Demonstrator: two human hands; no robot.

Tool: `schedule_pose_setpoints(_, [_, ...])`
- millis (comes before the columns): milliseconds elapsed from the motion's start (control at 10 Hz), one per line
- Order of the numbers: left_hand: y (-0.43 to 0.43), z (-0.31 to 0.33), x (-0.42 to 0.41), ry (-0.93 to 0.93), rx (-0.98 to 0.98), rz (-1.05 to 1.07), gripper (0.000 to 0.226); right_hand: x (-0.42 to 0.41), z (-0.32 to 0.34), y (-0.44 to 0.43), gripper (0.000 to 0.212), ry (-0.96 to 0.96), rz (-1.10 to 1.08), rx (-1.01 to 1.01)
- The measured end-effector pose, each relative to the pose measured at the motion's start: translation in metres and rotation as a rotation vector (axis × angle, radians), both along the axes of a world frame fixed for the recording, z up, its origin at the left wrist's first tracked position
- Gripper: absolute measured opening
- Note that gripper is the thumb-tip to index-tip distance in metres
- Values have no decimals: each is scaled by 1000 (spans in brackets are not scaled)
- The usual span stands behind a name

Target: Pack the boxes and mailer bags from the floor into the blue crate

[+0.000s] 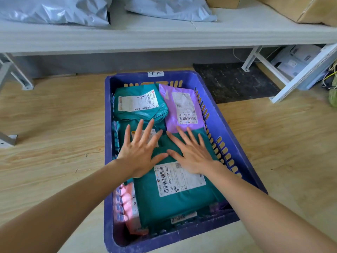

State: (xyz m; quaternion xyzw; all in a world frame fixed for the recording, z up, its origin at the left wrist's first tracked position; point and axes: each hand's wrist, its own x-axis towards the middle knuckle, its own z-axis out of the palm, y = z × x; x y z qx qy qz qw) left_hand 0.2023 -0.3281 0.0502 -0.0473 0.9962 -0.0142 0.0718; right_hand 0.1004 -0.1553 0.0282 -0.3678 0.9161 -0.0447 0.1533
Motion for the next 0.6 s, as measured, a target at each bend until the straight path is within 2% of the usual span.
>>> schedule_pose_setpoints(100, [-22, 6, -25, 89, 86, 291, 77, -3, 5, 1, 61, 45, -35, -67])
schedule_pose_setpoints(200, [-31, 3, -42, -72, 146, 396, 80, -4, 6, -1, 62, 60, -30, -54])
schedule_pose_setpoints(300, [-32, 0, -44, -143, 166, 378, 71, -4, 9, -1, 60, 20, -25, -37])
schedule_pose_setpoints(400, [-34, 14, -39, -99, 209, 343, 59, -6, 21, 2, 58, -18, -23, -61])
schedule_pose_setpoints(500, [-31, 33, -32, -67, 221, 278, 58, -4, 39, 7, 57, -53, -11, -72])
schedule_pose_setpoints(600, [-29, 49, -22, -111, 246, 222, 58, 1, 63, 10, 57, -64, -18, -87])
